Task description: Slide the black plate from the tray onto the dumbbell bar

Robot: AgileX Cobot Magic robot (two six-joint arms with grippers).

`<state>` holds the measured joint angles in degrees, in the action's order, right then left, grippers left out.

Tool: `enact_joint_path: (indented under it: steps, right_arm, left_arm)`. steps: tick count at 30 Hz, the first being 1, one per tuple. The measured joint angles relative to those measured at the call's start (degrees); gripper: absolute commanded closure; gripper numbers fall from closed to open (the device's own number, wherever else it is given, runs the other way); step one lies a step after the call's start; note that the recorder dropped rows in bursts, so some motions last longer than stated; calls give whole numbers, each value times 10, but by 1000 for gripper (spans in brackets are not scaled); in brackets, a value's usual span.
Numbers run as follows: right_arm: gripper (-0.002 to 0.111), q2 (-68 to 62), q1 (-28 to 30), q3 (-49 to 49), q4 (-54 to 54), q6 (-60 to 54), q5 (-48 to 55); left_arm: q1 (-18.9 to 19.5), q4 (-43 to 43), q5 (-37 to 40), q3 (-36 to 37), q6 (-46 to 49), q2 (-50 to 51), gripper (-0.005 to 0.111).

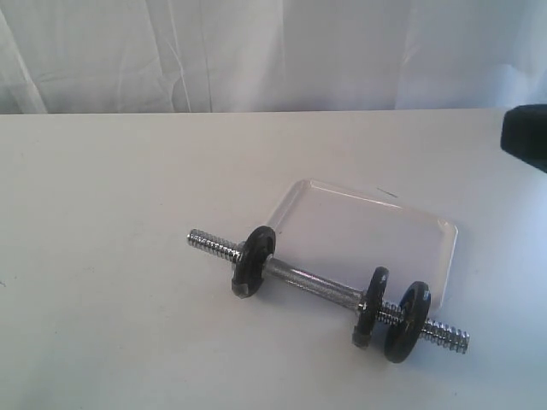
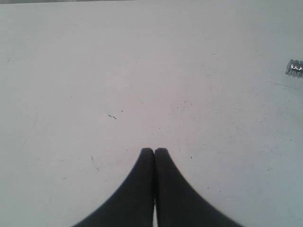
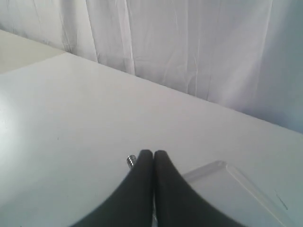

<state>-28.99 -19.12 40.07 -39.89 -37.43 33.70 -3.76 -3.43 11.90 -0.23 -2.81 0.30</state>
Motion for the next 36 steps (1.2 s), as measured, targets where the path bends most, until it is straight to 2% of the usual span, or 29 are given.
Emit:
enact_joint_path:
  steps: [10, 18, 21, 28, 36]
  right_arm:
    - [108, 123, 7, 0, 0, 0, 0]
    - [108, 161, 7, -19, -4, 0, -18]
    - [108, 165, 7, -53, 22, 0, -35]
    - [108, 198, 7, -171, 186, 1, -95]
    - [108, 237, 7, -260, 212, 1, -70]
  left_arm:
    - [0, 0, 0, 0, 0, 0, 107]
    - [0, 0, 0, 0, 1, 0, 107]
    - [0, 0, 0, 0, 1, 0, 107]
    - [0, 0, 0, 0, 1, 0, 107]
    - [0, 0, 0, 0, 1, 0, 107]
